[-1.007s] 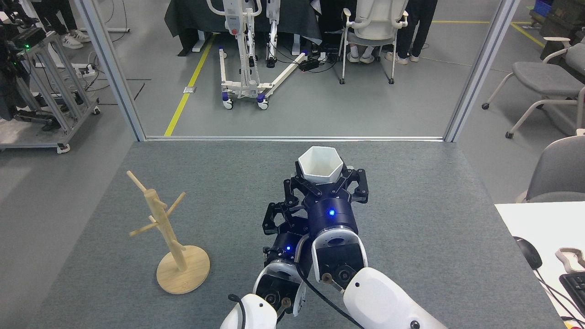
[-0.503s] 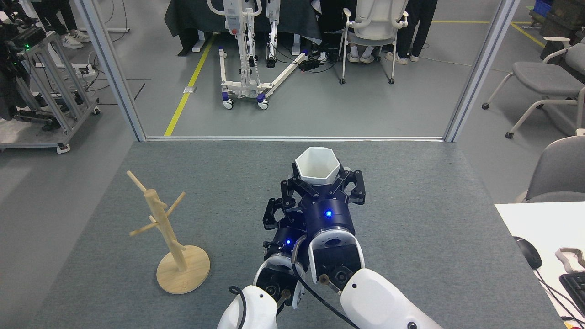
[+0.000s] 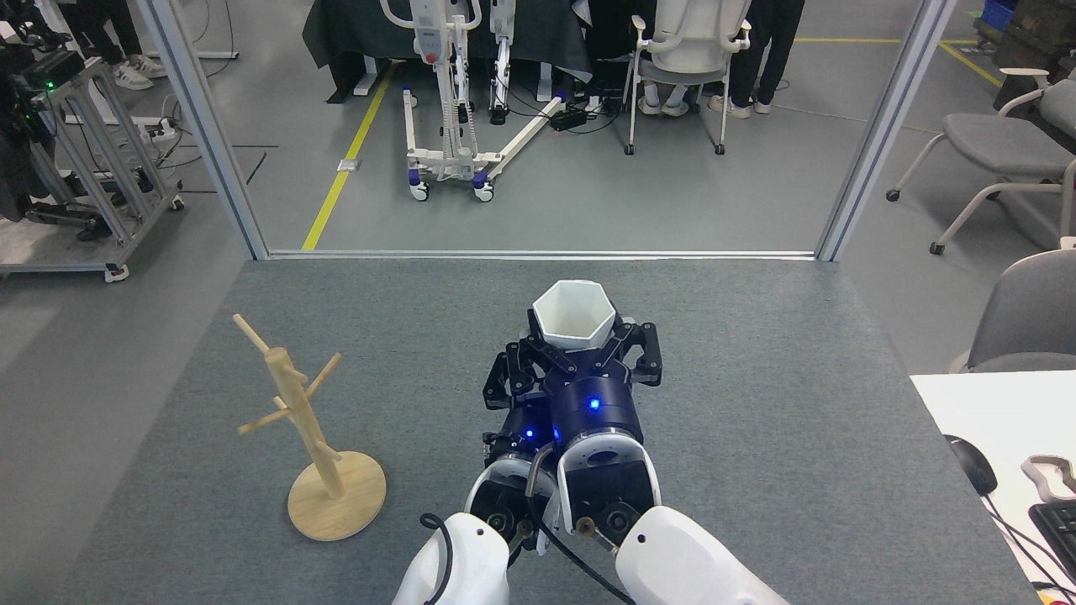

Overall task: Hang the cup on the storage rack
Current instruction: 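Close the left gripper on the cup below the right gripper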

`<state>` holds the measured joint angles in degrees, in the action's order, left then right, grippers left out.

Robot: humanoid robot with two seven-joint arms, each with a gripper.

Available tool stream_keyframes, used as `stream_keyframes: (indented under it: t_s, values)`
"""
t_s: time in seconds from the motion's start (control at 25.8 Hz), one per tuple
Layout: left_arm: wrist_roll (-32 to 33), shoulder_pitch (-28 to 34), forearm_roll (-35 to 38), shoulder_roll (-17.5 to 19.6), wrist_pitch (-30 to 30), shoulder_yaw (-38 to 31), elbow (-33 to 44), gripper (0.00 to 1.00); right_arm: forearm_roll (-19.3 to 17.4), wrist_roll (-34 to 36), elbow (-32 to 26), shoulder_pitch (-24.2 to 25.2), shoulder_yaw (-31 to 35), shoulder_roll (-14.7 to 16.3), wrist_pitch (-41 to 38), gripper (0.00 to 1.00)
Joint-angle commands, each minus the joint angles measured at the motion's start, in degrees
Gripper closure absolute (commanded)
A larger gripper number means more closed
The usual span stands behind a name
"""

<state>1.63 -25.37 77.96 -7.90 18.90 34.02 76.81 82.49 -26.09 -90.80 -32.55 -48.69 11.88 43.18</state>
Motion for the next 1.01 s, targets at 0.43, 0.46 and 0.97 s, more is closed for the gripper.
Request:
stream_keyframes:
  t_s: [0.43,0.46,0.97]
  values:
    - [0.40,-0.03,0.09,0.08,-4.49,0.43,0.10,0.88,0.04,0.16,0.00,0.03,0.00,-0.02,-0.02,1.00]
    - [0.40,0.05,0.09,0.08,-4.66,0.34,0.10,0.90,0.04,0.16,0.00,0.12,0.00,-0.02,-0.02,1.00]
    - [-0.31,0.32,0.09,0.17,-5.81,0.52,0.54,0.99,0.04,0.60,0.09,0.65,0.00,-0.37,-0.02,0.85]
